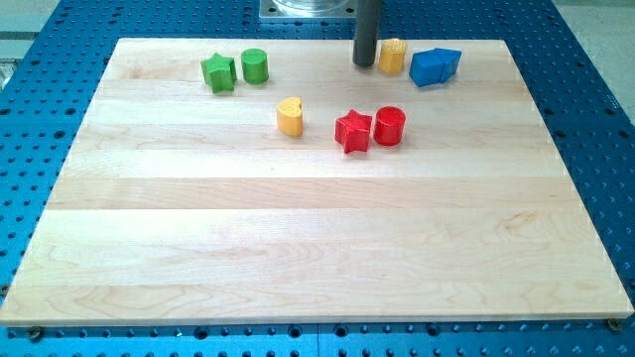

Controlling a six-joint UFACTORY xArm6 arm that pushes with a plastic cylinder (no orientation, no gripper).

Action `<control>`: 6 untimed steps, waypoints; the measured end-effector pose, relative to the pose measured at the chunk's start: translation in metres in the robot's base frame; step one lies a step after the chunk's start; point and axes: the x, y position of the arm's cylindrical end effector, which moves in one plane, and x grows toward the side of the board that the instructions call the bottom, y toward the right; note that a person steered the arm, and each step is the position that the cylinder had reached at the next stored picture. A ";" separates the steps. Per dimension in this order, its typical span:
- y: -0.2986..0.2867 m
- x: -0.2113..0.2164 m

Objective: Push the yellow heart above the red blocks

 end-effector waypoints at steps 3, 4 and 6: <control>-0.094 0.086; -0.157 0.119; -0.164 0.166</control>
